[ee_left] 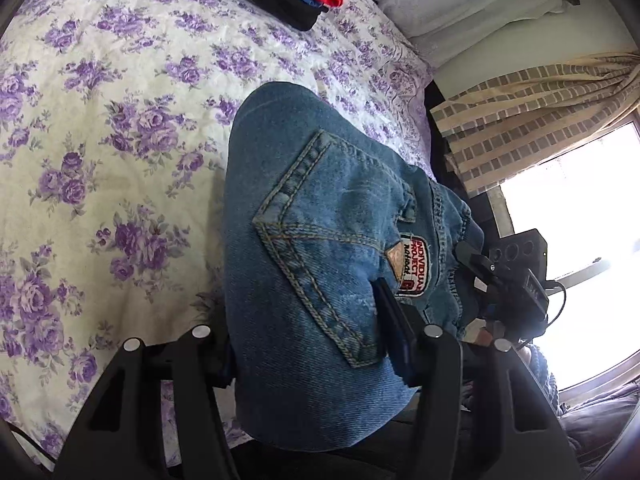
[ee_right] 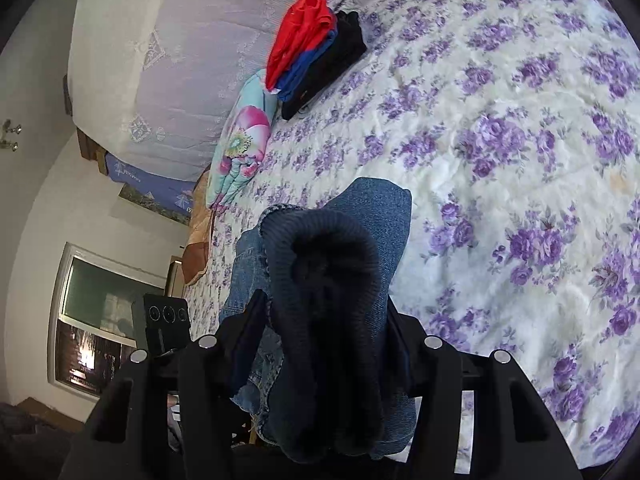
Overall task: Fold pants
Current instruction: 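Carry the jeans bundle with the right gripper to the folded clothes stack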
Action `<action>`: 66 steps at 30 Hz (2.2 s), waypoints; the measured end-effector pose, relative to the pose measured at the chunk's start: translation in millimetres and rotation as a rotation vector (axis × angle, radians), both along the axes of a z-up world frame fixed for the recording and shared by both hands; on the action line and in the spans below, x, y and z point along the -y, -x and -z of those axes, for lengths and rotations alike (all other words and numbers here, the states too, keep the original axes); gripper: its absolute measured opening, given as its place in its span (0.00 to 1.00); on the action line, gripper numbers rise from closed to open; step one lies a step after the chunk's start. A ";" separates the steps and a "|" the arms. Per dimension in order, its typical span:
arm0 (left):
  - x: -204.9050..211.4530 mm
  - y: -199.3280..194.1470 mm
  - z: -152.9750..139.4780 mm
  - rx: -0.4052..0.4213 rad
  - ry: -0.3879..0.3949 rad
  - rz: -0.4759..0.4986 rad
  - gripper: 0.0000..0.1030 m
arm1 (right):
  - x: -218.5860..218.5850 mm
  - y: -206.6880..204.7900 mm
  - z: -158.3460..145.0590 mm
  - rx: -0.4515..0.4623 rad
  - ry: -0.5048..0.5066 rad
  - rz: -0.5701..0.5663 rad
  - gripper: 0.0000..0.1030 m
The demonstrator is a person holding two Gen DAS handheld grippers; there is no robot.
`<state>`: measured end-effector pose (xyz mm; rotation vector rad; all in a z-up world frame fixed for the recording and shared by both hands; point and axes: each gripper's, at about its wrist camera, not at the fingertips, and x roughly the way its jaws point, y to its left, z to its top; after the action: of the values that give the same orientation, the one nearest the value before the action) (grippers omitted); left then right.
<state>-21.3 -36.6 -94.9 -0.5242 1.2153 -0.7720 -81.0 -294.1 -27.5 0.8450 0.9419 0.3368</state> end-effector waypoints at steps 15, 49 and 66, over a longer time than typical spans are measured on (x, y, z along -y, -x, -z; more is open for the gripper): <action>3.2 -112.1 -153.5 0.320 0.004 -0.073 0.53 | 17.5 -150.0 -148.3 0.337 0.045 -0.046 0.53; 33.6 -327.6 -85.1 0.197 -0.087 -0.280 0.51 | 61.3 -395.0 -45.3 0.233 -0.018 -0.059 0.53; 61.9 -470.0 -133.9 0.205 -0.093 -0.339 0.52 | 86.6 -517.2 -89.5 0.358 0.186 0.027 0.53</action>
<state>448.8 -98.5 39.0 -0.5435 0.9356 -0.4655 436.3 -380.7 62.0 0.6006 0.6162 0.3567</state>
